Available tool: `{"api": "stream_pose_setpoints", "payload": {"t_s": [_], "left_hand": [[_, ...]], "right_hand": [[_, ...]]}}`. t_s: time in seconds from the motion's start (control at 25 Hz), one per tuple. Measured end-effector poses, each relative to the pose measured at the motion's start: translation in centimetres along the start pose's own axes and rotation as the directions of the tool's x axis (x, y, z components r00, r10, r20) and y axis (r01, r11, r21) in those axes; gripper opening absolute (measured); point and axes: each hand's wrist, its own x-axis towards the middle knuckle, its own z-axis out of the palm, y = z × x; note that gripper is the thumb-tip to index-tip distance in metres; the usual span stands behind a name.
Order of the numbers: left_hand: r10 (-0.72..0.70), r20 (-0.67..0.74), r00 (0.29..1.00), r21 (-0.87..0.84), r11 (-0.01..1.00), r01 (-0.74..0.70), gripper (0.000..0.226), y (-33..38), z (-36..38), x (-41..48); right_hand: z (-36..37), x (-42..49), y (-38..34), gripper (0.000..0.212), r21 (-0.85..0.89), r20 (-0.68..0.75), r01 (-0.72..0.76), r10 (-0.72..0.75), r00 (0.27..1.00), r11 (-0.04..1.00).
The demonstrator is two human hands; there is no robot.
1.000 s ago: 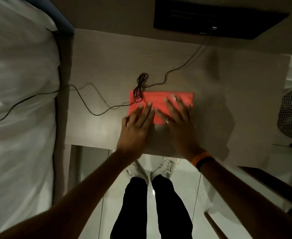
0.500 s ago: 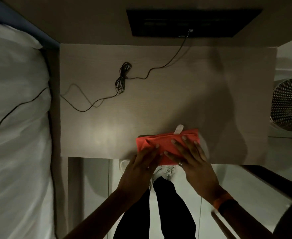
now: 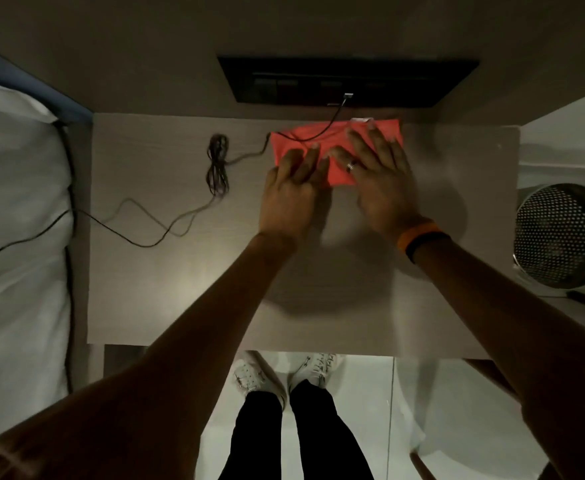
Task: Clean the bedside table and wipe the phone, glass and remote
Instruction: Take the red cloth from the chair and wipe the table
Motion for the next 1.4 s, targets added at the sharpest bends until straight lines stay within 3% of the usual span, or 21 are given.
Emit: {"api": "stream_pose_setpoints", "payload": {"t_s": [0.16, 0.28, 0.48, 0.6, 0.72, 0.84, 1.08, 1.2, 1.4], "left_hand": [[0.02, 0.039, 0.999, 0.07, 0.997, -0.023, 0.063, 0.0, -0.9, 2.1], [0.13, 0.144, 0.981, 0.147, 0.977, -0.151, 0.058, 2.0, -1.6, 4.0], [0.219, 0.201, 0.955, 0.113, 0.963, -0.244, 0.054, 5.7, -1.6, 5.9], [0.245, 0.165, 0.955, 0.077, 0.962, -0.26, 0.073, 5.5, -1.0, 3.7], [0.28, 0.094, 0.956, 0.083, 0.954, -0.287, 0.056, 5.9, 1.8, -1.6], [0.303, 0.061, 0.951, 0.01, 0.953, -0.304, 0.06, 7.5, 5.1, -9.3], [0.425, 0.016, 0.905, -0.094, 0.902, -0.422, 0.05, 11.5, 9.2, -18.4], [0.391, 0.0, 0.92, -0.037, 0.92, -0.39, 0.049, 12.8, 10.1, -19.0], [0.3, -0.03, 0.953, -0.012, 0.954, -0.301, 0.068, 13.4, 9.8, -13.8]], "right_hand": [[-0.5, 0.0, 1.4, 0.073, -0.007, 0.04, 0.003, -0.003, 0.999, 1.0], [-0.2, -1.7, 4.2, 0.066, 0.005, 0.009, -0.058, 0.058, 0.998, 0.998], [-0.2, -4.0, 8.1, 0.073, 0.048, 0.031, -0.127, 0.125, 0.992, 0.991], [0.2, -4.9, 6.8, 0.067, 0.081, 0.007, -0.138, 0.137, 0.99, 0.987], [1.5, -10.5, 5.1, 0.056, 0.096, -0.022, -0.085, 0.087, 0.996, 0.992], [1.4, -18.4, 2.7, 0.065, 0.118, 0.068, -0.077, 0.069, 0.995, 0.99], [0.7, -31.8, -2.2, 0.057, 0.241, 0.202, -0.267, 0.221, 0.954, 0.933], [1.5, -32.9, -2.9, 0.054, 0.254, 0.181, -0.343, 0.304, 0.935, 0.904], [2.2, -27.4, 0.8, 0.053, 0.24, 0.099, -0.322, 0.307, 0.947, 0.916]]}}
